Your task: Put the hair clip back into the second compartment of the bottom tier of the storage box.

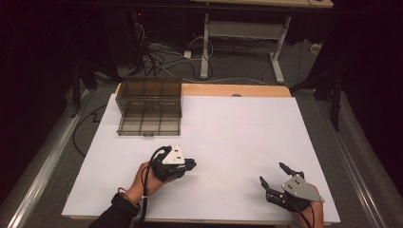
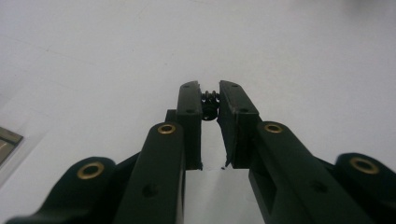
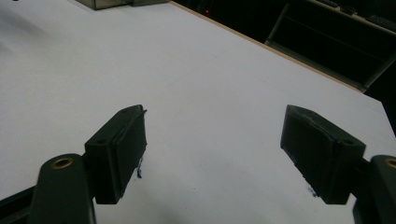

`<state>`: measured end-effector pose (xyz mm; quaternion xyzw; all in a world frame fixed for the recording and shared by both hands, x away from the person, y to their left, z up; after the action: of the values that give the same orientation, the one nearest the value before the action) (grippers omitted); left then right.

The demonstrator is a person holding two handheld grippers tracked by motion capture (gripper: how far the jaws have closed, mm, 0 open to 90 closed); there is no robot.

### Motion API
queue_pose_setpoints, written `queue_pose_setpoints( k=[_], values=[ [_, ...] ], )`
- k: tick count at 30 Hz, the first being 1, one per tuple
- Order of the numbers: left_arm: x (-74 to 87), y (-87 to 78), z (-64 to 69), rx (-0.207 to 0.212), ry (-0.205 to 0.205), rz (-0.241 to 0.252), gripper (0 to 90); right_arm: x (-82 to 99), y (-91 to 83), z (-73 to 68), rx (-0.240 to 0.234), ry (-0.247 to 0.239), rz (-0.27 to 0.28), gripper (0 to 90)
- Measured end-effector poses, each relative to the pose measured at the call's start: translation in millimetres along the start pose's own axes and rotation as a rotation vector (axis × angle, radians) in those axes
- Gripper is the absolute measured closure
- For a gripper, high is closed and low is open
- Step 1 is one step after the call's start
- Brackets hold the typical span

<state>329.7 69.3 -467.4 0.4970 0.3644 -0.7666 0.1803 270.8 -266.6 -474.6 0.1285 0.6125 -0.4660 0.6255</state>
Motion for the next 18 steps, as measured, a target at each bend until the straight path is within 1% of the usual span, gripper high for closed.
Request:
queue_pose_setpoints(
  k=[3, 7, 12, 18],
  values=[
    [-1.0, -1.5, -1.4, -0.006, 0.005, 0.006, 77.0, 0.0, 0.3, -0.1, 0.0, 0.0, -0.001, 22.7],
    [-3.6, -4.3, -2.8, -0.01, -0.003, 0.024, 77.0, -0.1, -0.1, -0.2, 0.0, 0.0, 0.001, 22.7],
    [-5.8, -7.2, -5.3, -0.016, 0.001, 0.034, 77.0, -0.4, -0.4, -0.2, 0.001, -0.001, 0.003, 22.7],
    [-8.0, -9.8, -8.2, -0.022, -0.005, 0.049, 77.0, -0.5, -0.3, -0.5, 0.0, -0.002, 0.002, 22.7]
  ],
)
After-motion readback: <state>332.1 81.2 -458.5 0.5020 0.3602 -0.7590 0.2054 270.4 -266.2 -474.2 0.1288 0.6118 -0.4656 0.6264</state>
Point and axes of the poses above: each handheld gripper's, and its own axes: y roughly forward along the jaws, x roughly out of its underside, z roughly to its right, the point moved 1 cm from there along y, roughly forward along the jaws, and after that the axes turned 12 degrees about -x, right-handed, at the moved point
